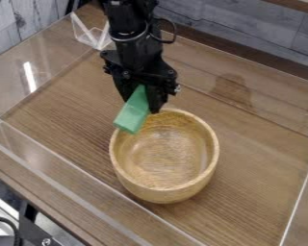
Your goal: Move green stick from inside the wooden bowl to the table next to it
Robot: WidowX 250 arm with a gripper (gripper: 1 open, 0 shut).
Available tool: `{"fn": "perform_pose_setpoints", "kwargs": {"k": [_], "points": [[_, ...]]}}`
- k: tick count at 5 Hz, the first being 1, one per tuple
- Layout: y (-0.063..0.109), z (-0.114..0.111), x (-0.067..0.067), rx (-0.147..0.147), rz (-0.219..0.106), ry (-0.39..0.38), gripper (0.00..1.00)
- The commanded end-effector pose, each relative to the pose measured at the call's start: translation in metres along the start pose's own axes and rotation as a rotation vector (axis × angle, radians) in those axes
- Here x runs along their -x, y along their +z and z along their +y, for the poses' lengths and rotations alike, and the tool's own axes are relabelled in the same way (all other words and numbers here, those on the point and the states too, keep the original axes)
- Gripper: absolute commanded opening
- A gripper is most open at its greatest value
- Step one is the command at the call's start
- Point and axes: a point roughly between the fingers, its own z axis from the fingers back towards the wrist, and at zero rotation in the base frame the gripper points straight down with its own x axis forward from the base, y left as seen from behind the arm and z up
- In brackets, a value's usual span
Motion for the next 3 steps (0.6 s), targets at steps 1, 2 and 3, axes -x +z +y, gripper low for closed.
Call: {"fn": "perform_pose_setpoints", "kwargs": {"k": [1,2,3], "points": [[0.016,-0.002,-0.013,0.001,-0.056,0.014,0.00],[0.027,-0.007,-0.021,0.013,-0.080,0.027,0.00],[0.043,-0.019,-0.039,0.035,-0.120,0.049,0.00]]}}
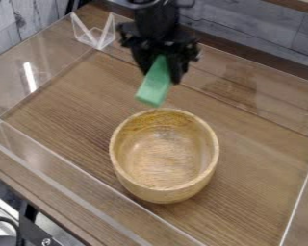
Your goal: Move green stick from inside the wooden bowl to the table next to it
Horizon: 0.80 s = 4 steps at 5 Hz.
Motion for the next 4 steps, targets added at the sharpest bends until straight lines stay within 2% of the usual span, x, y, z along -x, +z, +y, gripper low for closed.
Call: {"fn": "perform_pose_setpoints", "kwargs": {"k": [1,3,4], "points": [[0.018,-0.001,-0.030,-0.006,-0.093,0.035,0.00],[0.014,0.061,-0.041,-0.062,-0.136,0.058,0.00],[0.007,0.023,-0.033,-0.033,-0.129,-0.002,0.00]]}}
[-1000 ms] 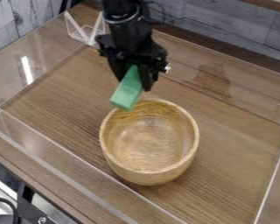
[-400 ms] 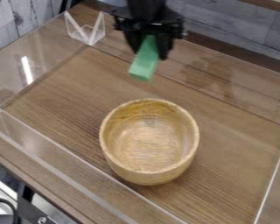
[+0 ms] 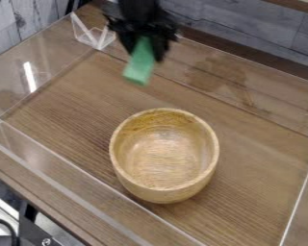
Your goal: Move green stick from inside the wooden bowl to the table next to it
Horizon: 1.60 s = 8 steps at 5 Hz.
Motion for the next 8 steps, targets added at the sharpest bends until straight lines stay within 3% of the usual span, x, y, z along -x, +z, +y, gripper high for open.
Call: {"fn": "perform_pose_setpoints", "kwargs": {"k": [1,3,5,7,8], "points": [[0.012,-0.036,0.000,0.010,-0.070,-0.050,0.00],[0.016,0.045,-0.008,-0.050,-0.093,-0.019,0.00],[0.004,-0.036,0.000,0.008,-0.099,-0.123,0.00],[0.009,0.046,-0.005,-0.054,-0.119,-0.073,0.00],[0.006,0.006,-0.002,-0.023,-0.125,-0.124,0.00]]}}
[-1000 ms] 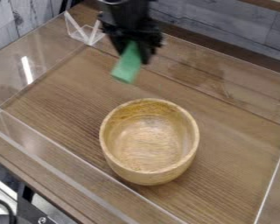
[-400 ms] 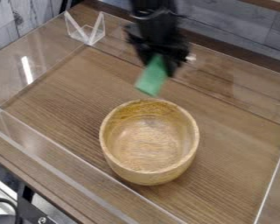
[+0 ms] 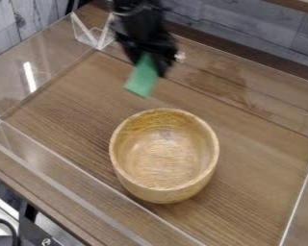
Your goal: Move green stick from inside the wooden bowl to the table next to it
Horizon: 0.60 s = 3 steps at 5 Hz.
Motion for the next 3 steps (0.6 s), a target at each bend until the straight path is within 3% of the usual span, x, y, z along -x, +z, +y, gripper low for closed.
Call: {"fn": "perform_pose_setpoints", "kwargs": {"k": [1,3], "points": [[0.010,-0.037,-0.013,0.006,-0.070,-0.044,0.00],[0.017,0.046,-0.003,-0.059,-0.077,0.011,0.00]]}}
